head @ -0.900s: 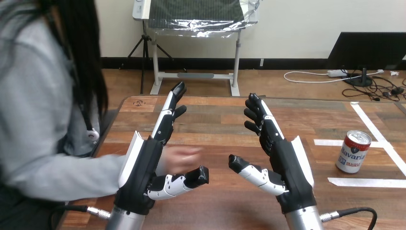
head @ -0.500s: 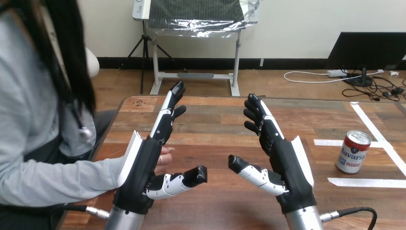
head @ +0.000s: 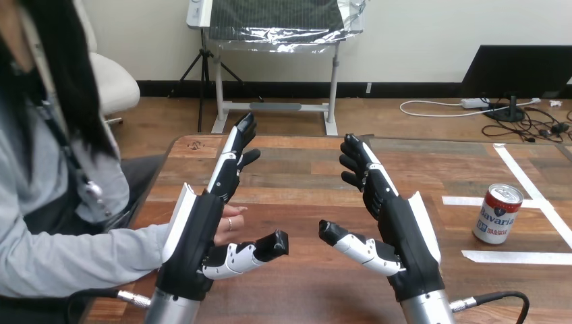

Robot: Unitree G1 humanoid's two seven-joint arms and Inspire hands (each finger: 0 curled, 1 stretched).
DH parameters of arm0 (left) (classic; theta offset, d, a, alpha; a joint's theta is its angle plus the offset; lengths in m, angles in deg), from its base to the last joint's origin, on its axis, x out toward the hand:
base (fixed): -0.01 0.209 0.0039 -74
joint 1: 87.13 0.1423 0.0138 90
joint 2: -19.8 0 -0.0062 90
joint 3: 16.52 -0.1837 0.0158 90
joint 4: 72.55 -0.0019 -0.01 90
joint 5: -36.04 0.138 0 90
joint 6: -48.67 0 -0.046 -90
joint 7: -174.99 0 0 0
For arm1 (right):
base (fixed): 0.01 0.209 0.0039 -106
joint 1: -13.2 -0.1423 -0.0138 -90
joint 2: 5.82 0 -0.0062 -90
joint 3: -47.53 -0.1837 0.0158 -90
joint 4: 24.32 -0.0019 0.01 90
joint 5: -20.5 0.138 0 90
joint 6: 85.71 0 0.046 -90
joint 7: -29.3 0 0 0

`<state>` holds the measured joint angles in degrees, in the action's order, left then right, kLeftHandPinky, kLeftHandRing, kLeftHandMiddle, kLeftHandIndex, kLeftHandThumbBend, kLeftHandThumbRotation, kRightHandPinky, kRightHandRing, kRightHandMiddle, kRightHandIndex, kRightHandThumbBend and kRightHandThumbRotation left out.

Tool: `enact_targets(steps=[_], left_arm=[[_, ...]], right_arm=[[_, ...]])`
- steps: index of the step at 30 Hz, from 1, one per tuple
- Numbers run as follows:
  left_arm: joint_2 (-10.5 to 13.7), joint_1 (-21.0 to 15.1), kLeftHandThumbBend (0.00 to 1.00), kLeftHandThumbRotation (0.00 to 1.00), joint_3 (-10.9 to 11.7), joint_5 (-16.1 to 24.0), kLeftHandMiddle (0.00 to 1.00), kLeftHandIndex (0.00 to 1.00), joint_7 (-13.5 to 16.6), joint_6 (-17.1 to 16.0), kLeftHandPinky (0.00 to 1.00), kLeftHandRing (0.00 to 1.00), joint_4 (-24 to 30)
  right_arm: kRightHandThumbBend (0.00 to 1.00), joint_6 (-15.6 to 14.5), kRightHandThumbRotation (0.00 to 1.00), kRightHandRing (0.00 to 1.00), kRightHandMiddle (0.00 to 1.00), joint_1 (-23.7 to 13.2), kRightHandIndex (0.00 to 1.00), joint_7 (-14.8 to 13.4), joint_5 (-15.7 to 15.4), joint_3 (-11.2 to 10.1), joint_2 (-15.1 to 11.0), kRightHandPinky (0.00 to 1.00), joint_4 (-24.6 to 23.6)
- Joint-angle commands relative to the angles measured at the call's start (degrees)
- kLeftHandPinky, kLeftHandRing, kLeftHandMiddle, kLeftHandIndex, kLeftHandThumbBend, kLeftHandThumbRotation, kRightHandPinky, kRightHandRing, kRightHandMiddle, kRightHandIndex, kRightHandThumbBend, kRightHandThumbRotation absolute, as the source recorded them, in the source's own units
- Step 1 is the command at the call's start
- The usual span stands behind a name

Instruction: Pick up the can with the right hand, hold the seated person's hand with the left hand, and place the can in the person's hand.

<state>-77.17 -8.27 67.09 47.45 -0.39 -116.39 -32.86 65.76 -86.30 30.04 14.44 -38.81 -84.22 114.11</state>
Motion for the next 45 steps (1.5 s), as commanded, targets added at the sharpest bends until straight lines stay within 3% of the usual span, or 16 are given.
enact_targets(steps=[1, 25, 40, 45], left_arm=[[-0.4, -1.5, 1.00, 0.75, 1.3, -0.8, 1.00, 1.00, -0.1, -0.2, 0.90, 0.97, -0.4], [-1.0, -1.5, 1.00, 0.73, 2.4, -0.3, 1.00, 0.99, 0.0, -0.4, 0.88, 0.96, -0.3], [-1.2, -1.5, 1.00, 0.73, 2.3, -1.3, 1.00, 0.98, -0.6, 0.0, 0.88, 0.96, -0.4], [-1.3, -1.5, 1.00, 0.72, 2.3, -1.5, 1.00, 0.98, -0.7, -0.1, 0.88, 0.96, -0.5]], right_arm=[[1.00, 0.3, 0.58, 0.92, 0.94, -2.9, 0.94, 0.4, 1.3, -0.8, 0.5, 0.89, -1.7], [1.00, 0.7, 0.58, 0.91, 0.93, -3.3, 0.94, -0.3, 0.6, -1.4, 0.2, 0.88, -1.5], [1.00, 1.7, 0.61, 0.88, 0.91, -4.3, 0.94, -5.7, -4.2, -3.1, -1.2, 0.85, -0.9], [1.00, 1.9, 0.60, 0.87, 0.91, -5.0, 0.93, -5.6, -2.8, -3.7, -1.3, 0.83, -0.3]])
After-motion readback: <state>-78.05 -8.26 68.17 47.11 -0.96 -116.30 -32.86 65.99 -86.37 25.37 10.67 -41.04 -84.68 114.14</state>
